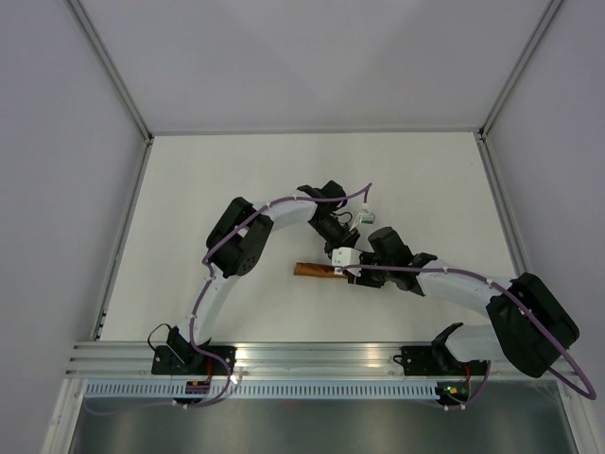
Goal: Fold the napkin, place the utensils inside, and roll it up
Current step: Roll the napkin at the center of the board.
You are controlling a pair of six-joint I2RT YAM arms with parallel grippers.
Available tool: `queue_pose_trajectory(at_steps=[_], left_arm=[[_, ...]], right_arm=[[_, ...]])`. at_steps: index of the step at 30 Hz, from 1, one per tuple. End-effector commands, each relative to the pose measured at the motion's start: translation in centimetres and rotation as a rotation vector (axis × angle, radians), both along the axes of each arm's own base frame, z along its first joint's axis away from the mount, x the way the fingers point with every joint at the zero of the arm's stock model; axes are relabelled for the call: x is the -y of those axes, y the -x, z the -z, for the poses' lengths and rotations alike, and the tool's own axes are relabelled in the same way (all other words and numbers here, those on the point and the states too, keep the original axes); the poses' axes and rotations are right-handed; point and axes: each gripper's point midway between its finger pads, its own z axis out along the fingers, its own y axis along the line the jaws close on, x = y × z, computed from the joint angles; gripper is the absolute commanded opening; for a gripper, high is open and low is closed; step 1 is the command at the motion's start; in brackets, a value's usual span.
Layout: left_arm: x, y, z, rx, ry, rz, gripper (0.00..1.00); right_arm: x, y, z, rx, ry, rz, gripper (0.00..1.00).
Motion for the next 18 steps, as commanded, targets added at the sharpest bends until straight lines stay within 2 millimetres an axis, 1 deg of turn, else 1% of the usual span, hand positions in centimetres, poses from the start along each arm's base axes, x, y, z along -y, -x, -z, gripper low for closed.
queue_pose_trajectory(at_steps=[1, 2, 3, 5, 7, 8, 9, 10, 11, 12, 13, 14, 15, 16, 17, 18], left_arm=[[-0.9, -0.5, 1.0, -0.023, -0.056, -0.032, 0.35], [-0.7, -1.0, 0.8, -0.013, -0.043, -0.042, 0.35], [-0.6, -1.2, 0.2, -0.025, -0.015, -0.048, 0.36], [-0.7, -2.4, -1.0, -0.012, 0.005, -0.089, 0.37], [-0.7, -3.6, -2.0, 0.009, 0.051, -0.111, 0.38], [-0.7, -4.2, -3.0, 0.019, 0.061, -0.137, 0.38], [-0.8, -4.4, -3.1, 0.02, 0.068, -0.152, 0.38], [-0.8, -5.7, -3.9, 0.036, 0.096, -0.186, 0.38], [-0.9, -6.3, -4.8, 0.054, 0.11, -0.208, 0.38], [-1.4, -7.3, -5.0, 0.063, 0.115, -0.243, 0.39], [-1.4, -8.1, -5.7, 0.082, 0.144, -0.256, 0.39], [-1.5, -8.6, -6.2, 0.076, 0.147, -0.285, 0.43], [-2.1, -9.6, -7.0, 0.088, 0.155, -0.317, 0.47], [-2.4, -10.1, -8.4, 0.088, 0.197, -0.332, 0.47], [-2.2, -10.4, -8.6, 0.092, 0.208, -0.34, 0.47], [-2.9, -11.1, -8.5, 0.106, 0.192, -0.381, 0.47]], right_arm=[[-0.4, -1.2, -0.4, 0.005, 0.004, 0.037, 0.46], [-0.4, -1.1, -0.3, -0.004, 0.009, 0.039, 0.45], [-0.3, -0.9, -0.1, -0.024, 0.019, 0.04, 0.42], [-0.3, -0.7, 0.2, -0.054, 0.026, 0.051, 0.39], [-0.2, -0.4, 0.6, -0.084, 0.039, 0.055, 0.37], [-0.1, -0.3, 0.9, -0.103, 0.045, 0.067, 0.37], [0.0, 0.0, 1.2, -0.124, 0.053, 0.065, 0.36], [-0.1, -0.1, 1.2, -0.131, 0.054, 0.068, 0.36], [-0.1, 0.2, 1.6, -0.155, 0.06, 0.08, 0.36], [0.1, 0.3, 1.8, -0.171, 0.07, 0.086, 0.36], [-0.1, 0.1, 1.8, -0.175, 0.071, 0.091, 0.36], [0.1, 0.3, 2.3, -0.198, 0.085, 0.105, 0.36], [0.2, 0.3, 2.4, -0.205, 0.092, 0.111, 0.36], [0.2, 0.3, 2.7, -0.225, 0.099, 0.124, 0.36], [0.3, 0.3, 2.9, -0.233, 0.103, 0.127, 0.36], [0.3, 0.3, 3.1, -0.249, 0.103, 0.14, 0.36]])
